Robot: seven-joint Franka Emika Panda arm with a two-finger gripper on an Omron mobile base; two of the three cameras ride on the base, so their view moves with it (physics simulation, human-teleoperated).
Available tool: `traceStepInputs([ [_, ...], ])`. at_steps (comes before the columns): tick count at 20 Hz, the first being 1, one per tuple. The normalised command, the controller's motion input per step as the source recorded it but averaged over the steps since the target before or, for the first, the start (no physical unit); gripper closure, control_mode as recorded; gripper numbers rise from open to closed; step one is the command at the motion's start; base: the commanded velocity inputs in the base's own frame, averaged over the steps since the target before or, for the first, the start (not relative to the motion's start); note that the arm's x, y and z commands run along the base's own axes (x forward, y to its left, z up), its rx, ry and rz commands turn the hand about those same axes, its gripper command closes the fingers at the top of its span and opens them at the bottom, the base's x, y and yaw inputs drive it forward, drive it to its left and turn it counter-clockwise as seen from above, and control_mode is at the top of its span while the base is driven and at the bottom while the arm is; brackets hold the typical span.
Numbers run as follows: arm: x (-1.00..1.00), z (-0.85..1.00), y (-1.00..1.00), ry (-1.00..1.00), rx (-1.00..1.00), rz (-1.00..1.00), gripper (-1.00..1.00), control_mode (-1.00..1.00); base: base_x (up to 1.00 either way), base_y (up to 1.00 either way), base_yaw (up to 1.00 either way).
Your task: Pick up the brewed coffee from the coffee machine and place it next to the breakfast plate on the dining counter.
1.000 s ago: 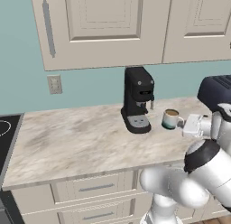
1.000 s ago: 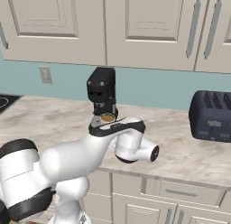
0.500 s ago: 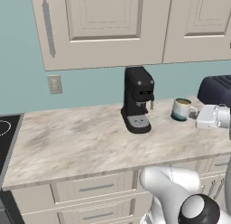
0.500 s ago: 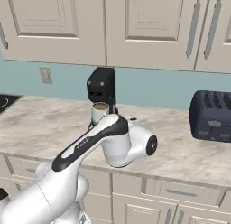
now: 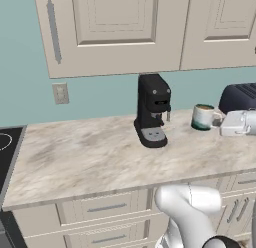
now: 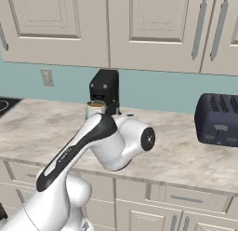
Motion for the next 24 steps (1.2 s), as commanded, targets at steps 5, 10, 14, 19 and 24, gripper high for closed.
traceStepInputs([
  [5,-0.09,0.0,0.14,0.0,-0.04,0.0,1.0,1.0,-0.71,0.5,0.05],
  [10,0.0,0.0,0.0,0.0,0.0,0.0,1.0,1.0,-1.0,0.41,0.32],
  [14,0.0,0.0,0.0,0.0,0.0,0.0,1.0,1.0,-0.65,0.5,0.51],
  [19,0.0,0.0,0.0,0.0,0.0,0.0,1.0,1.0,-0.34,0.51,0.65],
  [24,0.0,0.0,0.0,0.0,0.0,0.0,1.0,1.0,-0.18,0.42,0.73],
])
